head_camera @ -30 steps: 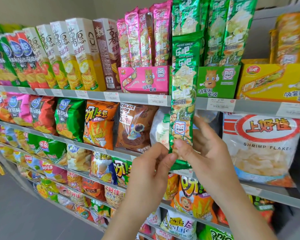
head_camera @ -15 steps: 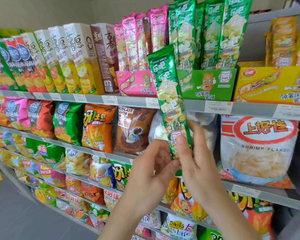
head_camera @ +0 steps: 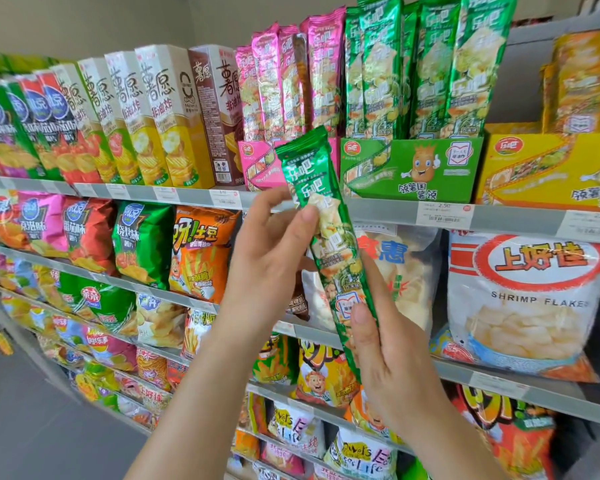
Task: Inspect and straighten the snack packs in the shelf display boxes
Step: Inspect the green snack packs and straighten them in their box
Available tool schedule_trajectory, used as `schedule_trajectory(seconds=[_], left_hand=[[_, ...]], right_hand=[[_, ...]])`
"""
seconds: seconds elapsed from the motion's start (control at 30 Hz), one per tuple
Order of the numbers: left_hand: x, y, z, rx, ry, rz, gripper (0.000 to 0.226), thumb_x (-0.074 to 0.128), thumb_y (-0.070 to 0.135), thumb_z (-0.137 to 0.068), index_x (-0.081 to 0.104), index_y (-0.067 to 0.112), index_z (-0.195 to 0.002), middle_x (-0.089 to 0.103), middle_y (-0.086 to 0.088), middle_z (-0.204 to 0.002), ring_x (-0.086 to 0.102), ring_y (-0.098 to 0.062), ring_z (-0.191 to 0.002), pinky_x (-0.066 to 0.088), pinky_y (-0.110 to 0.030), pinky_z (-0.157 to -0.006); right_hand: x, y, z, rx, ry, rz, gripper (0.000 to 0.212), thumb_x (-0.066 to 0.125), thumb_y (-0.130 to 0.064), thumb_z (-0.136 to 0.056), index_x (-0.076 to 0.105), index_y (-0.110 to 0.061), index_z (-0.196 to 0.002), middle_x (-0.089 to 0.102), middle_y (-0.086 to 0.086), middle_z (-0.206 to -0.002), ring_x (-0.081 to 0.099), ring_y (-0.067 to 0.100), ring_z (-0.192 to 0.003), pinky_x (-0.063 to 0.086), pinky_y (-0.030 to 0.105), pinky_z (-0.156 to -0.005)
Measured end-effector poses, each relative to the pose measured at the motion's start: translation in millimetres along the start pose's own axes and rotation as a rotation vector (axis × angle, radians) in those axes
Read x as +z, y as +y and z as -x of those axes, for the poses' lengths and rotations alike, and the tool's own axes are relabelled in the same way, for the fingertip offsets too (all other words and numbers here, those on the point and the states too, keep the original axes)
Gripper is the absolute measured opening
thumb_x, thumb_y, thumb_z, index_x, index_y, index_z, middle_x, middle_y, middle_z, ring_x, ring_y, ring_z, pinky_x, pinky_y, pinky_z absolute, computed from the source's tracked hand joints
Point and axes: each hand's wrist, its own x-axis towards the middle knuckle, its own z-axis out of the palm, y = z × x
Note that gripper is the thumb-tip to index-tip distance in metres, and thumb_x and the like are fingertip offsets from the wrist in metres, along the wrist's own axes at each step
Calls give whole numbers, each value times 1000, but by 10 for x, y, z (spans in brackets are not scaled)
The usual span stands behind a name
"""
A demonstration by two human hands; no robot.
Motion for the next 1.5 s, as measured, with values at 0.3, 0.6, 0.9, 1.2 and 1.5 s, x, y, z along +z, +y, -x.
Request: schedule_trajectory(seconds=[0.3,0.6,0.9,1.2,1.5], left_hand=[[62,246,-381,38,-148,-28,18,48,14,-101,61,19,-89,66,21,-66,60,9,-65,46,-9,-62],[33,743,-826,219,-490,-366,34,72,26,-79,55,28,-109,68,-4,-108,59,-37,-79,54,-45,-75],[300,1181,-1311,579,-362,-436,30,65,16,-85,47,24,-108,65,-15,-92,56,-20,-77,48,-41,-71],[544,1462,-1872,922,-53,-598,34,55,25,-91,51,7,-120,63,-8,-94,60,-32,-81,51,-48,-74],[772,1262,-2014,825,-114,-689,27,60,16,-93,52,11,-118,63,0,-85,58,-20,-74,50,-41,-72]], right_hand=[[-60,-6,-11,52,-69,-220,51,34,-63,-95,16,-64,-143,66,-31,-93,61,-3,-70,42,8,-59],[-396,37,-260,92,-181,-236,39,52,-58,-88,47,-55,-127,67,-22,-114,64,3,-104,51,23,-87],[-924,-170,-858,-104,57,157,43,35,-73,-89,41,-60,-130,61,-26,-113,57,-5,-105,48,23,-87],[-1909,-495,-1755,-345,499,452,43,53,-26,-91,56,-14,-132,55,0,-119,53,20,-115,45,44,-99],[-1996,-629,-2322,-222,120,703,55,55,-35,-97,39,-22,-148,37,-5,-153,30,16,-142,25,44,-117]])
